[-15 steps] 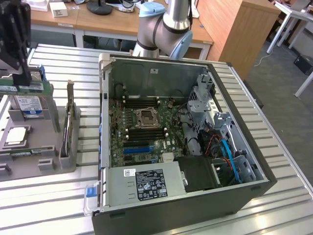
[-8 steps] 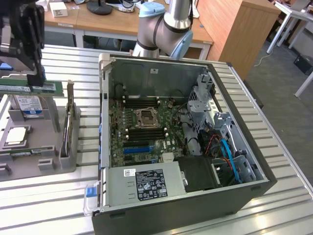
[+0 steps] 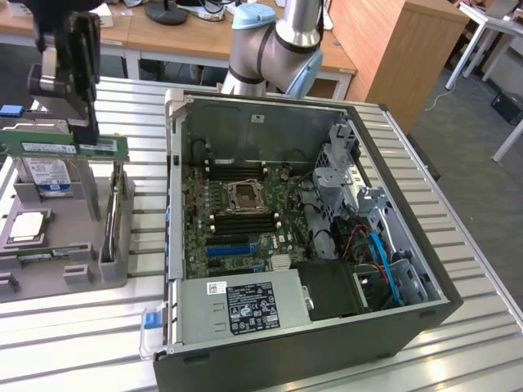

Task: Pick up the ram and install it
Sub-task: 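Pick up the ram and move it above insertion slot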

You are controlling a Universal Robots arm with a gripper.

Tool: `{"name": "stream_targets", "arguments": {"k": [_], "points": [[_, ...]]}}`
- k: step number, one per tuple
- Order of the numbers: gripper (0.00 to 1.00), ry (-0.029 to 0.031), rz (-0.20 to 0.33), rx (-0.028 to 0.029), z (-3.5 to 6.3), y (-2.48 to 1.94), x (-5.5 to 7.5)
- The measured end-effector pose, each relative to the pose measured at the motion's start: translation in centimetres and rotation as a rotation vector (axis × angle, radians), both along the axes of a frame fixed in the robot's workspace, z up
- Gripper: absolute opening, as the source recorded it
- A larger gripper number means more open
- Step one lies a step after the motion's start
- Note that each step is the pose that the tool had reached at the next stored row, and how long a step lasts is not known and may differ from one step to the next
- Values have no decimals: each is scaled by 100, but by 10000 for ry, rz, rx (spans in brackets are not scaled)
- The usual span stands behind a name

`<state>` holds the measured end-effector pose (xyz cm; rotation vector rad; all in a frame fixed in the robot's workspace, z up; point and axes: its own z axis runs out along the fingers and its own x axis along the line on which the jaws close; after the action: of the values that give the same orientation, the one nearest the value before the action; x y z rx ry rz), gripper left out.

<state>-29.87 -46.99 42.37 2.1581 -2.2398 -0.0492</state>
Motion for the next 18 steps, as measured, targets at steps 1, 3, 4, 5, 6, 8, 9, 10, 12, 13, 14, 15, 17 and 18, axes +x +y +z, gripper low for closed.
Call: {"name": "stream_targets", "arguments": {"k": [1, 3, 4, 5, 6, 8, 9, 10, 12, 13, 14, 15, 17, 18], "points": [[12, -1, 2, 1, 0, 0, 32], [12, -1, 3, 1, -1, 0, 97], [12, 0, 4, 0, 0, 0, 129], [12, 0, 6, 0, 0, 0, 162], [12, -1, 8, 0, 0, 0, 199], [12, -1, 12, 0, 0, 0, 268], [12, -1, 13, 1, 0, 0, 303], [12, -1, 13, 1, 0, 0, 336], [12, 0, 16, 0, 0, 0, 408], [12, -1, 18, 0, 0, 0, 442], [12, -1, 20, 0, 0, 0, 474], [12, -1, 23, 1, 0, 0, 507], [12, -1, 25, 1, 0, 0, 569], [12, -1, 26, 1, 0, 1, 599]]}}
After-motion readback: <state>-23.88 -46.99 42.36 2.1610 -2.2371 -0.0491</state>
